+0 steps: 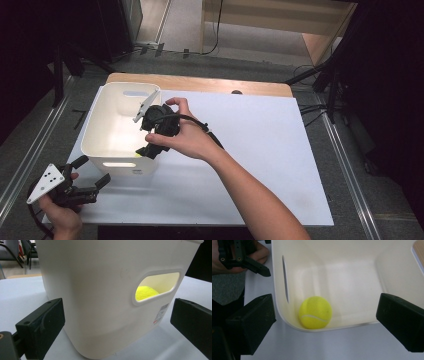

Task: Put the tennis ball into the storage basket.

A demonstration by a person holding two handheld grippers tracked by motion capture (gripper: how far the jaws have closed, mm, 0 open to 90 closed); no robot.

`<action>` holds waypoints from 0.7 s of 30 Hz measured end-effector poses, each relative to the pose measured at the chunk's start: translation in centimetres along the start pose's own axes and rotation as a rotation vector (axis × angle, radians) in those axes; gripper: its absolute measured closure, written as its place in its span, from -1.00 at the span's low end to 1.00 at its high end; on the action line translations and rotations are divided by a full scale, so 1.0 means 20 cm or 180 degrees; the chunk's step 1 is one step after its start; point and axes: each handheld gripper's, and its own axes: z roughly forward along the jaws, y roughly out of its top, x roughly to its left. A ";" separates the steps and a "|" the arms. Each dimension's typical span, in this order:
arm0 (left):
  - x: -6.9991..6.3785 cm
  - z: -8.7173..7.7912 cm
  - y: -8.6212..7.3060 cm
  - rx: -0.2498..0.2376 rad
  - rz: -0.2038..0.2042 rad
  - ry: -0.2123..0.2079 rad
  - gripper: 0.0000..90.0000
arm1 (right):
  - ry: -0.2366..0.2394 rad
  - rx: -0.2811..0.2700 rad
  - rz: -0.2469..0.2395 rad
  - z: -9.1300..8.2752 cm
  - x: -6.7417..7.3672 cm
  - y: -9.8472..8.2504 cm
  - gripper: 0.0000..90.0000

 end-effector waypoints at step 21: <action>0.00 0.00 0.00 0.0016 0.0016 0.0007 -1.00 | -0.0094 -0.0215 0.0249 -0.13 -0.04 -0.19 -1.00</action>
